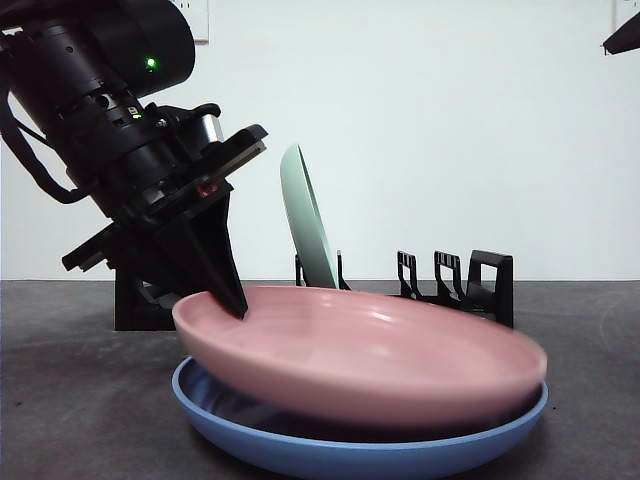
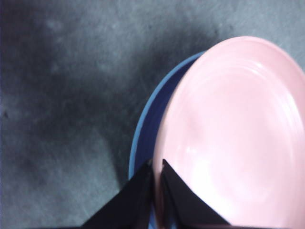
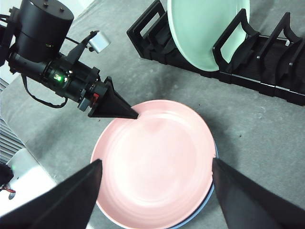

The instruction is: Place the plate

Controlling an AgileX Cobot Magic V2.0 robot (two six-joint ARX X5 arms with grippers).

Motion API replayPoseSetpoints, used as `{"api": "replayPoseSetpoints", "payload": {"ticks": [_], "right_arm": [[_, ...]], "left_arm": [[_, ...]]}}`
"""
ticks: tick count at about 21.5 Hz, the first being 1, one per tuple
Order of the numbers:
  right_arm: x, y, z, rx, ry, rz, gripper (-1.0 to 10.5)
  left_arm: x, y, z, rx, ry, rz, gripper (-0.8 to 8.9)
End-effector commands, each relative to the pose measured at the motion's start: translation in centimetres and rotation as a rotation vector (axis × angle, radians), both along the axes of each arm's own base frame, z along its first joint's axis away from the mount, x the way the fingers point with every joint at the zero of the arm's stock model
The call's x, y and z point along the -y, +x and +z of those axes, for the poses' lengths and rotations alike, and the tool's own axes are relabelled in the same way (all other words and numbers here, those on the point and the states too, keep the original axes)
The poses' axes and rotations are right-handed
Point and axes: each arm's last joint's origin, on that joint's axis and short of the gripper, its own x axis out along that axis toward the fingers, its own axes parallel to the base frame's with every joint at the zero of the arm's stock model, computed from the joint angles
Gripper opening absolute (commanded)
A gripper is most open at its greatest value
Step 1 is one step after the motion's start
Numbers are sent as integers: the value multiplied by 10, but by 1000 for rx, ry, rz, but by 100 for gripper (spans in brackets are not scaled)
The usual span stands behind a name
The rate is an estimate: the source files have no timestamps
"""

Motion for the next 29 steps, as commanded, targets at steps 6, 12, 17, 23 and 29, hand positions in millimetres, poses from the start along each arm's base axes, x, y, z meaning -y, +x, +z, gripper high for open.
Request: {"api": "replayPoseSetpoints", "payload": {"ticks": [6, 12, 17, 23, 29], "right_arm": [[-1, 1, 3, 3, 9, -2, 364], [-1, 1, 3, 3, 9, -2, 365], [-1, 1, 3, 9, 10, -2, 365], [-1, 1, 4, 23, 15, -2, 365], [-1, 1, 5, 14, 30, 13, 365]], "left_arm": [[8, 1, 1, -21, -17, 4, 286], [10, 4, 26, -28, -13, 4, 505], [1, -10, 74, 18, 2, -53, 504], [-30, -57, 131, 178, -63, -87, 503], [-57, -98, 163, 375, -80, -183, 502]]}}
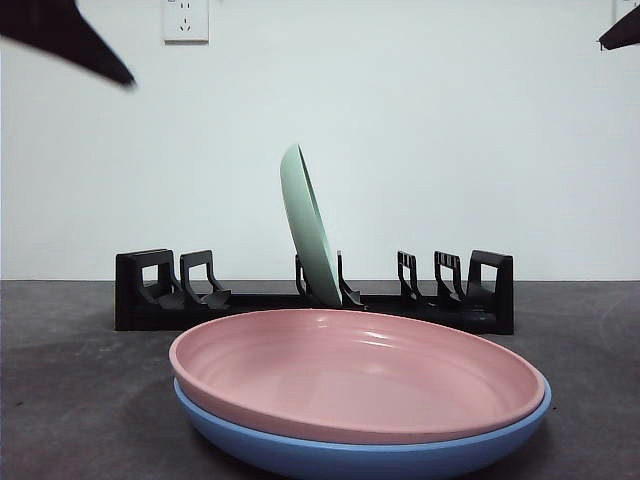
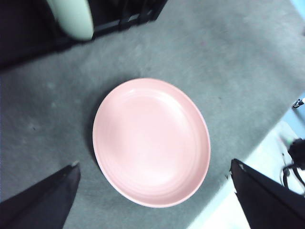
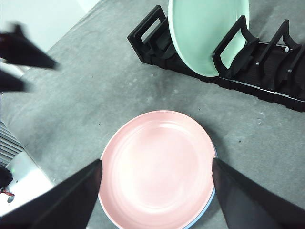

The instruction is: Place the plate

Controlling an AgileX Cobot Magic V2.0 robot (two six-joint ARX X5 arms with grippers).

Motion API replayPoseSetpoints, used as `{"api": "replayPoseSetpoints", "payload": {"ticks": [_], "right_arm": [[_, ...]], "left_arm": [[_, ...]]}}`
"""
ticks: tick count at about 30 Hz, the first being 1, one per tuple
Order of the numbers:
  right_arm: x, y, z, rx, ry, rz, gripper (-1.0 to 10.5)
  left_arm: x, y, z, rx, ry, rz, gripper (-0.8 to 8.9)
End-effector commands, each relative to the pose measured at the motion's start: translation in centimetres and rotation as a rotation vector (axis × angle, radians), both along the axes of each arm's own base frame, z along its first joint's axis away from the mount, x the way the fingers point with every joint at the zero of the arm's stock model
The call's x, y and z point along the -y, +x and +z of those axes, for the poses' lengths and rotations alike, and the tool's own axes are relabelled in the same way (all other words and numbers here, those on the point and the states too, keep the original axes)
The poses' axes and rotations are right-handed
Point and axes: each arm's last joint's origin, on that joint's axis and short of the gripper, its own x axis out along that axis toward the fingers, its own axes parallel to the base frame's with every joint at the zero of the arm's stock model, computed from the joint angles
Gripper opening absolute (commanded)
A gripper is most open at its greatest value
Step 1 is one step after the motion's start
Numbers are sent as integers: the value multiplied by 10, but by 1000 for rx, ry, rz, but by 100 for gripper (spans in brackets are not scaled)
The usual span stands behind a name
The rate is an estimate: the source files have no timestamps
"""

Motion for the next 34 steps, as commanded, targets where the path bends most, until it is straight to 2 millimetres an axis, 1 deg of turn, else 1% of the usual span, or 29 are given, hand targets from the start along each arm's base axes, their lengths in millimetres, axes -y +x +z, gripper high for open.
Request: {"api": "replayPoseSetpoints", "payload": {"ticks": [1, 6, 9, 13, 16, 19, 22, 26, 29, 34], "right_arm": [[-1, 0, 3, -7, 31, 21, 365], [-2, 0, 7, -37, 75, 15, 365], [-4, 3, 9, -66, 93, 19, 365], [-13, 14, 13, -103, 92, 59, 365], [-24, 28, 20, -126, 83, 96, 365], [-40, 48, 28, -148, 74, 136, 365], [-59, 75, 37, -177, 62, 166, 365], [-85, 116, 45, -218, 50, 184, 365], [-104, 150, 47, -249, 43, 187, 365], [-130, 202, 43, -262, 40, 189, 365]], "left_arm": [[-9, -17, 16, 123, 4, -76, 501], [-29, -47, 30, 206, -38, -76, 500], [-38, -61, 36, 233, -70, -61, 500], [-48, -76, 40, 251, -107, -43, 500], [-54, -85, 42, 269, -122, -20, 500], [-60, -93, 44, 287, -131, 1, 500], [-65, -100, 45, 302, -144, 6, 500], [-71, -108, 44, 306, -148, 8, 500], [-74, -114, 43, 294, -147, 11, 500], [-79, -122, 40, 269, -149, 21, 500]]}}
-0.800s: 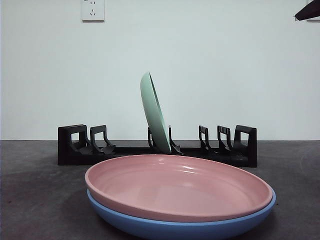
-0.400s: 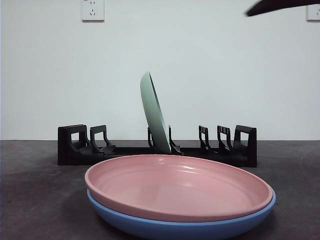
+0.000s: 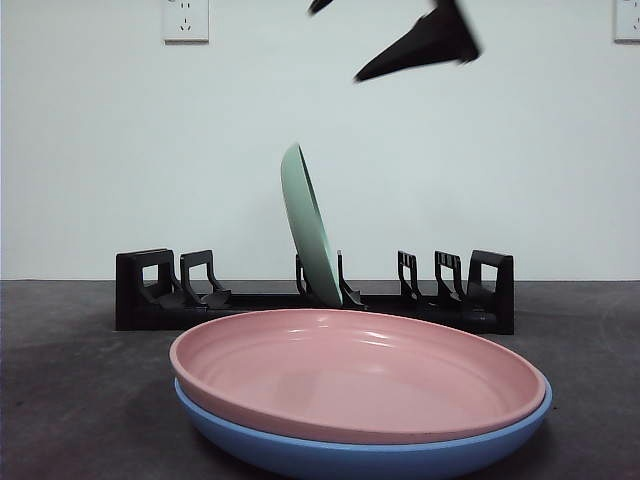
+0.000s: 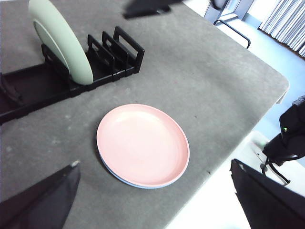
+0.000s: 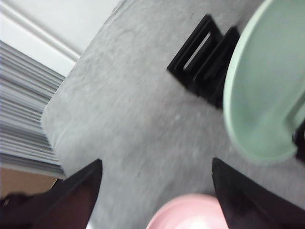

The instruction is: Place the plate

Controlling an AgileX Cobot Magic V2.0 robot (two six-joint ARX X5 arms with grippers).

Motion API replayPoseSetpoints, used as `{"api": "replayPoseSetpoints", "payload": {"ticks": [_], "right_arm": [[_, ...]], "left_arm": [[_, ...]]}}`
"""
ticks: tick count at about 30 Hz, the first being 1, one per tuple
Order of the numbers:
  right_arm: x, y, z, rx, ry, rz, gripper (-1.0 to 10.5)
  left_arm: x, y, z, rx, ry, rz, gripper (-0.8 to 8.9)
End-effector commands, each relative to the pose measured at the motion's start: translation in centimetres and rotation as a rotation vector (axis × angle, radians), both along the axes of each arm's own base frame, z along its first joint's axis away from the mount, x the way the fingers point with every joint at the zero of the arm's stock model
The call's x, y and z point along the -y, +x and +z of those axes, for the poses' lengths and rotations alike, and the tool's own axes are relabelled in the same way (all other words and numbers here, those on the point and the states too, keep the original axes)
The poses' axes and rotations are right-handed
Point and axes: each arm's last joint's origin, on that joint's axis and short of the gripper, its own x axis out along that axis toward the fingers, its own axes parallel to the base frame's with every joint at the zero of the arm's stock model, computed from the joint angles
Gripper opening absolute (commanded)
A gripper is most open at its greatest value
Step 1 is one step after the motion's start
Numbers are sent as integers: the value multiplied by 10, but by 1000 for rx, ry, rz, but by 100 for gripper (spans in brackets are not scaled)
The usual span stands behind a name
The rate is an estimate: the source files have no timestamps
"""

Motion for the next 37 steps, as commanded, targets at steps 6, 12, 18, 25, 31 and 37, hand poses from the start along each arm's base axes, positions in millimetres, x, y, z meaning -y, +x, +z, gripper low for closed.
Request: {"api": "replayPoseSetpoints", "payload": {"ticks": [6, 12, 18, 25, 31, 37], "right_arm": [[-35, 65, -15, -13, 6, 4, 365], [-47, 90, -38, -23, 9, -18, 365], [-53, 103, -54, -11, 10, -34, 336], [-52, 104, -57, -11, -12, -69, 24], [-52, 104, -55, -46, 5, -94, 7], [-48, 92, -26, -20, 69, -60, 7]], "left_arm": [[-7, -11, 6, 12, -54, 13, 500], [-9, -14, 4, -2, -55, 17, 500], [-9, -14, 4, -14, -62, 23, 500], [-9, -14, 4, -14, -63, 24, 500], [-9, -14, 4, -16, -61, 24, 499], [-10, -15, 1, -46, -35, 23, 500]]}}
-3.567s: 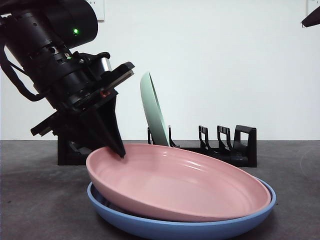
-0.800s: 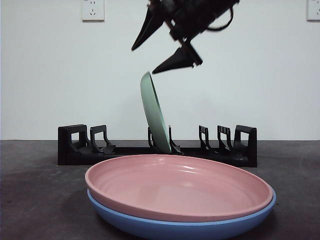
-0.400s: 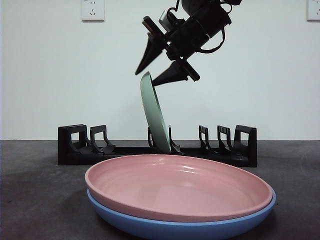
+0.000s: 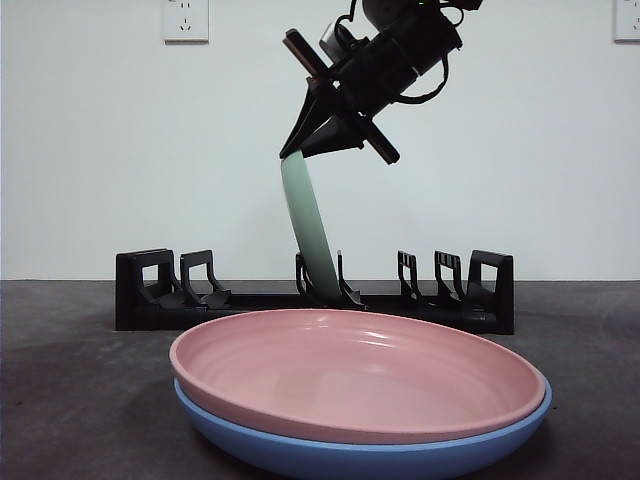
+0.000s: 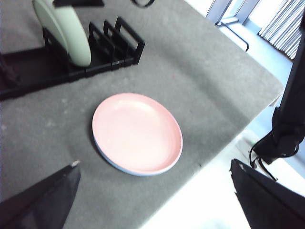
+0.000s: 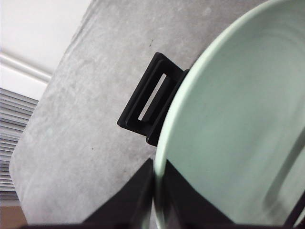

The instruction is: Place the plate

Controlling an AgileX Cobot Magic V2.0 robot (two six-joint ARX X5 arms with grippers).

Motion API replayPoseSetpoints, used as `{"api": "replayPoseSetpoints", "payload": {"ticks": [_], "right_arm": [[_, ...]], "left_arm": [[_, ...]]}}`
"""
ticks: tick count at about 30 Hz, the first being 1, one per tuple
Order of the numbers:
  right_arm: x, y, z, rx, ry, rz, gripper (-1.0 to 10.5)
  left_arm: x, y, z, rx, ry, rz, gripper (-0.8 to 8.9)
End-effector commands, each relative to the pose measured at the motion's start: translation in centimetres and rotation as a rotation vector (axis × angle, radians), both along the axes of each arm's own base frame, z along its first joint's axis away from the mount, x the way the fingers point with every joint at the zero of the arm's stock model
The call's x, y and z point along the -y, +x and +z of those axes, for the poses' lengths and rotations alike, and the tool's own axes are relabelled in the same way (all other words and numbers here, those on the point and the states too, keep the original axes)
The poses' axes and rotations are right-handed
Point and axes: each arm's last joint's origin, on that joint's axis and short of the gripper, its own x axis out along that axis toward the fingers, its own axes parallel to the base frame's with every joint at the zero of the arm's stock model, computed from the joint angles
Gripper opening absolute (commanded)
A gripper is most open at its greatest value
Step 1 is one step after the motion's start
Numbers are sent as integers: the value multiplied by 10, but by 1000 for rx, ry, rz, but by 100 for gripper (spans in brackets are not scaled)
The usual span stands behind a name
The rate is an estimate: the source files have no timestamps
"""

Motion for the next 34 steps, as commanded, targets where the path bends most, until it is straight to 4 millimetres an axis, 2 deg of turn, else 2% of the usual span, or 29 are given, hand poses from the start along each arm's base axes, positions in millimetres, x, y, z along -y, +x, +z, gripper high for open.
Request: {"api": "replayPoseSetpoints", "payload": {"ticks": [1, 5, 9, 19, 23, 27, 30, 34], "right_arm": [[2, -13, 38, 70, 65, 29, 7], [11, -35, 68, 88, 85, 60, 7], [27, -66, 99, 151, 55, 100, 7], [66, -153, 142, 208, -179, 155, 7], [72, -183, 149, 216, -245, 211, 7], [70, -212, 148, 239, -242, 277, 7], [66, -233, 138, 255, -305, 302, 7], [59, -258, 112, 285, -376, 354, 7]], "left_arm": [[-1, -2, 5, 18, -2, -9, 500], [-1, -2, 4, 19, 0, -11, 500], [-1, -2, 4, 27, 7, -17, 500], [-1, -2, 4, 30, 8, -17, 500], [-1, -2, 5, 39, 7, -19, 500], [-1, -1, 6, 54, 0, -20, 500], [0, -1, 7, 59, -3, -20, 499], [0, -1, 7, 62, 0, -22, 499]]}}
